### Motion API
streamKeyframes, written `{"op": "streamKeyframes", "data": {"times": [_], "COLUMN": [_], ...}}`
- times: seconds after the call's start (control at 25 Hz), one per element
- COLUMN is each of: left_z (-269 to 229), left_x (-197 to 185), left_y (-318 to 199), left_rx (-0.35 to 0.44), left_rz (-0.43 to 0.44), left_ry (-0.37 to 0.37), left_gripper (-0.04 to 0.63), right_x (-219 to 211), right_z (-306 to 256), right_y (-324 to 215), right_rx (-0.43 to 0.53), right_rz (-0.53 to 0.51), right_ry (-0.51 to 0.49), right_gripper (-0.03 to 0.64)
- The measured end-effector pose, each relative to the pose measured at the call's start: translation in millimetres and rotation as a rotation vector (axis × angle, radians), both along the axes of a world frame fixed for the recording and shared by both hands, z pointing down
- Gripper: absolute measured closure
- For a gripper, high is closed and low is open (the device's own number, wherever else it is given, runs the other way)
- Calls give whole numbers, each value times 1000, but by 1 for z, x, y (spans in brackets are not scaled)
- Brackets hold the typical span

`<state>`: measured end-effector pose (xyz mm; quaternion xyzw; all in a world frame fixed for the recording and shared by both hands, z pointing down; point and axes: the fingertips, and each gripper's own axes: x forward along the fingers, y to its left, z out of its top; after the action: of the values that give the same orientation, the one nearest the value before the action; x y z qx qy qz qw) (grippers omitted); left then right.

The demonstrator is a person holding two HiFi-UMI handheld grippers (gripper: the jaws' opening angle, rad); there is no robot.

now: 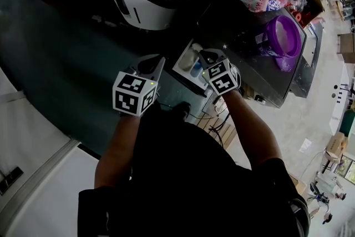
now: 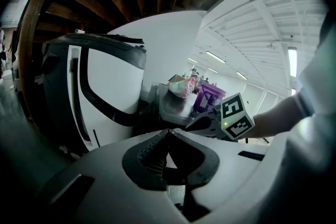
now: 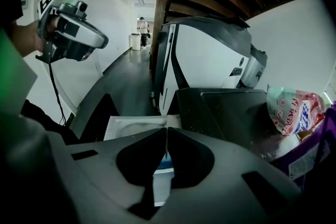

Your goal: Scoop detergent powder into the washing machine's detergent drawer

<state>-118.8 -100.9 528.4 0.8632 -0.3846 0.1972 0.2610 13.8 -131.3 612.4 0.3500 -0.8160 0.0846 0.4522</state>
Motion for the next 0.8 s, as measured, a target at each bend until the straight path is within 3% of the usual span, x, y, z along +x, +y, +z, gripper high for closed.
{"op": "streamKeyframes", "data": {"times": [0.8], "left_z": [2], "left_x": [4], "left_y": [2], "left_rx": [-8], "left_rz": [0], "left_ry": [8], "left_gripper": [588], "right_x": [0], "right_z": [-1], "right_y": [12], "right_rx": [101], "right_rz": [-179], "right_ry": [161], "right_gripper": [595]}}
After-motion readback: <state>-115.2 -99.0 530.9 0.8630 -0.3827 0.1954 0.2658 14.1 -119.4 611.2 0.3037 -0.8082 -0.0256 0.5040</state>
